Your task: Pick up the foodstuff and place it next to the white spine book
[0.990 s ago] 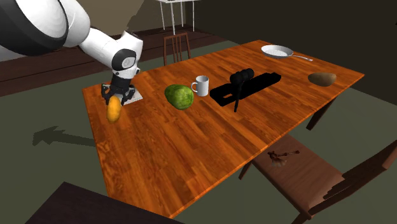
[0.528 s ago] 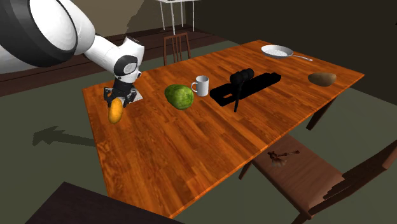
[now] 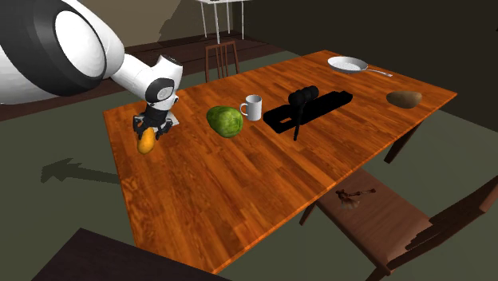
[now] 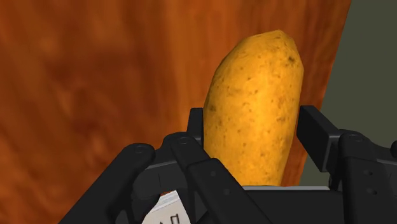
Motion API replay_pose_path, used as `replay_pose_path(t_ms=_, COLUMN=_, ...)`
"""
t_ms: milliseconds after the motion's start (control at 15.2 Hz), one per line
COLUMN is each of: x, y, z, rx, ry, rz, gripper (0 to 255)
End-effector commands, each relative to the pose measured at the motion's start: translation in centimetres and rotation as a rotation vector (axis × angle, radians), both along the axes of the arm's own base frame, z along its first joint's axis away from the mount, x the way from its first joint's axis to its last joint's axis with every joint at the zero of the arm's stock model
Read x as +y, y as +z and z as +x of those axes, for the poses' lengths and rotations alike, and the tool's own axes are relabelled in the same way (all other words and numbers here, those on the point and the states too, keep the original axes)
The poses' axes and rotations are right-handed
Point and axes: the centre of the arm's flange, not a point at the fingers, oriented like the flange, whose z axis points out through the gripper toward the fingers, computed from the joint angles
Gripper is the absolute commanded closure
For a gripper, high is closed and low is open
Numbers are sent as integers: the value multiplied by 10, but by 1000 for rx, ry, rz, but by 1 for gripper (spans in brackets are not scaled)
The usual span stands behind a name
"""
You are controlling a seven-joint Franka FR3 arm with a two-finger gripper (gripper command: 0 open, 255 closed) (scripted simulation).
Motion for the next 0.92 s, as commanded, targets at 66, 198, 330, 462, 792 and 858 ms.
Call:
replay_pose_path(t_ms=66, x=-3, y=-14, z=-6, rx=21, ry=3, rz=-13, gripper=255)
replay_pose_path(t_ms=198, x=-3, y=-14, z=-6, rx=21, ry=3, rz=-13, gripper=255)
replay_pose_path(t_ms=330, x=-4, y=-13, z=-4, rx=21, ry=2, rz=-13, gripper=0)
replay_pose_path(t_ms=462, x=-5, y=-12, z=-5, rx=21, ry=2, rz=-13, gripper=0)
replay_pose_path(t_ms=792, x=-19, y=21, z=5, rx=21, ry=3, rz=-13, gripper=0)
replay_pose_path(t_ms=858, x=-23, y=30, z=7, rx=21, ry=3, rz=-13, gripper=0)
